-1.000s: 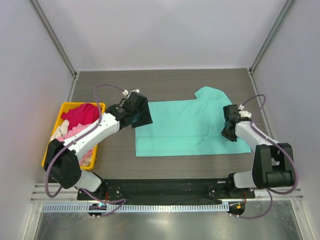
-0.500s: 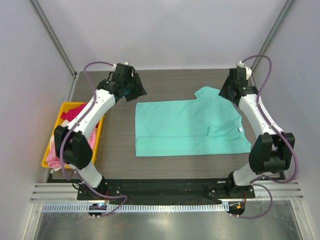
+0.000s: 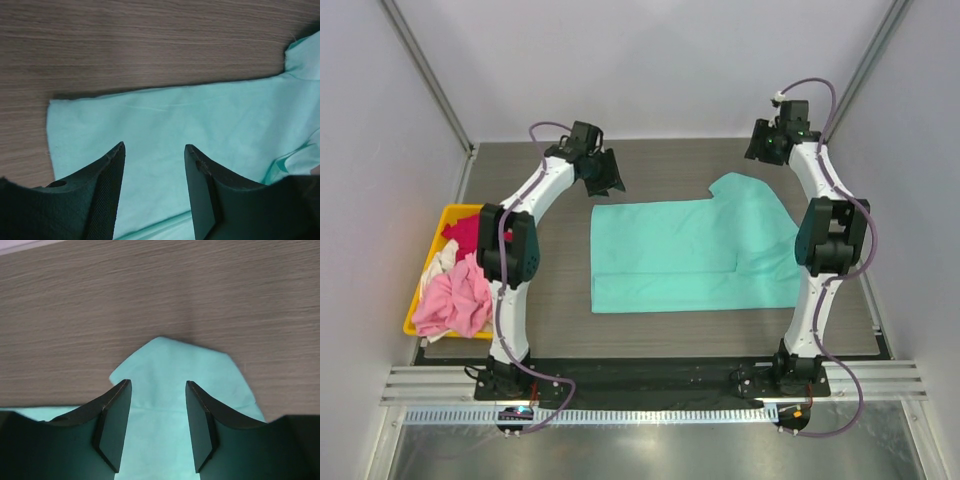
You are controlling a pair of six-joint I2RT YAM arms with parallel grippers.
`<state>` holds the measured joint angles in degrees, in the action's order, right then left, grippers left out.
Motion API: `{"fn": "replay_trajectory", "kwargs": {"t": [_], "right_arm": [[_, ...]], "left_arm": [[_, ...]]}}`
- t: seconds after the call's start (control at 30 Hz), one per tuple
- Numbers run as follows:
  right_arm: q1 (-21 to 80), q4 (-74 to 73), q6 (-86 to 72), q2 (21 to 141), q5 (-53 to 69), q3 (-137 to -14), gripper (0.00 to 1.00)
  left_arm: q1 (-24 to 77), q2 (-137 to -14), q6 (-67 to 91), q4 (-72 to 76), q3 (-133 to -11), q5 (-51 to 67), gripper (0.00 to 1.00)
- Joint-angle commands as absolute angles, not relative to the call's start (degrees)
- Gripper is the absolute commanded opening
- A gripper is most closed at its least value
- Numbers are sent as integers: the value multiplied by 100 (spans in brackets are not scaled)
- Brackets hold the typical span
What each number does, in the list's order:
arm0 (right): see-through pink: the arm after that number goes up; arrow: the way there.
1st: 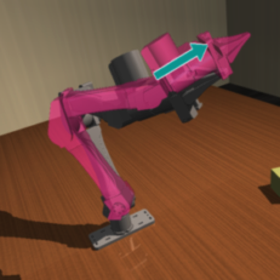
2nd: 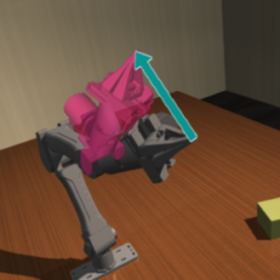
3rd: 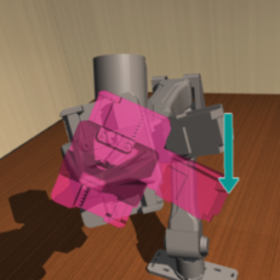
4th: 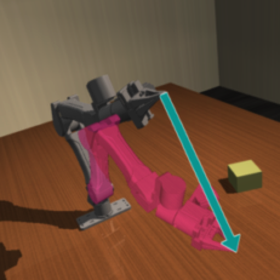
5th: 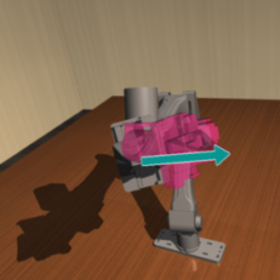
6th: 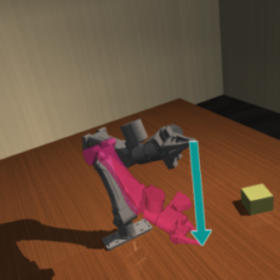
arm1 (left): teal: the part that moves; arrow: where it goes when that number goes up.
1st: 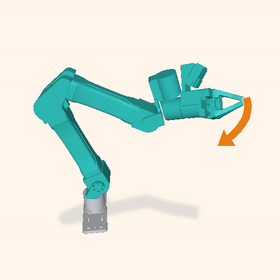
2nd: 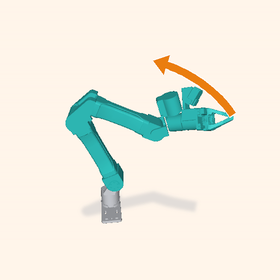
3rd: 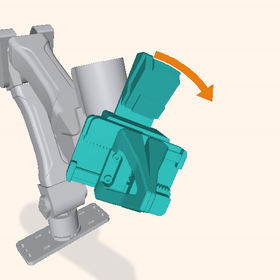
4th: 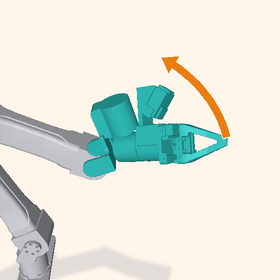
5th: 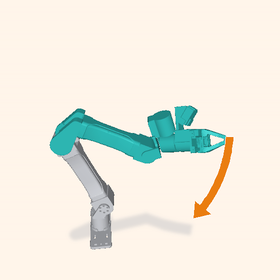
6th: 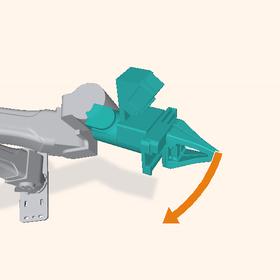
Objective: Fold and stack the t-shirts
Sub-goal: Fold the tshirt
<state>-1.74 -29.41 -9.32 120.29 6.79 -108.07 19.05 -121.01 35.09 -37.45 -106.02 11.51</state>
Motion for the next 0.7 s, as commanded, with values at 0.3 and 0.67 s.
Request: {"fn": "replay_trajectory", "kwargs": {"t": [0.3,0.67], "right_arm": [[-835,-3849,-220,14035,1794,-13086,57],[-879,-3727,122,14704,2750,-13298,57]], "left_arm": [[1608,-13350,2839,-4421,-11513,571,52],[1600,-13667,2619,-4192,-11575,958,50]]}}
